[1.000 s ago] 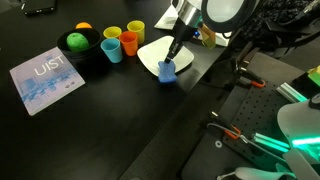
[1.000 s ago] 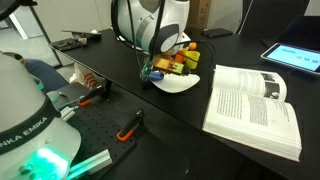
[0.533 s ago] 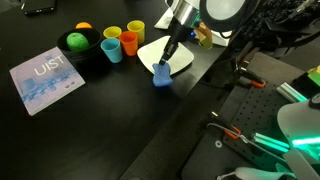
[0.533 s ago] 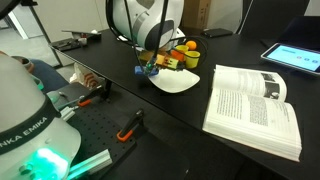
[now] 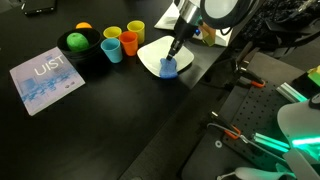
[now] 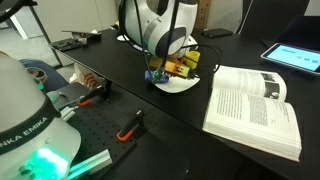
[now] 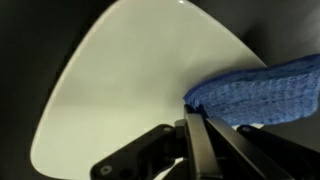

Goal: Use the blue sponge to wipe the white plate

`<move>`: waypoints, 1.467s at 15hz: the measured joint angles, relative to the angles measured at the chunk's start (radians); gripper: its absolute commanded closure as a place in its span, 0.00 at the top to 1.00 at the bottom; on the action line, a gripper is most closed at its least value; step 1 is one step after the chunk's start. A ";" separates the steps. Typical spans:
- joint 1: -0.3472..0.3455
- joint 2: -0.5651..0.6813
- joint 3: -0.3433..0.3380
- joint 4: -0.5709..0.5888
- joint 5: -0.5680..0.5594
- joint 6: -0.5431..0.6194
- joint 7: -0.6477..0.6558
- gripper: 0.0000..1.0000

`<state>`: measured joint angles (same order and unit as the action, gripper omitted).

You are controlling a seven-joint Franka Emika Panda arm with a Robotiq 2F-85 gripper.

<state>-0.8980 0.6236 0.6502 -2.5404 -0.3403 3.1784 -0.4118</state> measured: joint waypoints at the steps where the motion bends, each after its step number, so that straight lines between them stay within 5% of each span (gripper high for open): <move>1: 0.017 0.006 -0.024 0.010 0.000 0.000 0.000 0.01; 12: 0.150 0.008 -0.092 0.085 0.011 -0.011 0.009 0.01; 22: 0.068 0.034 -0.010 0.073 0.040 -0.050 0.009 0.01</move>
<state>-0.8302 0.6575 0.6407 -2.4673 -0.3006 3.1283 -0.4026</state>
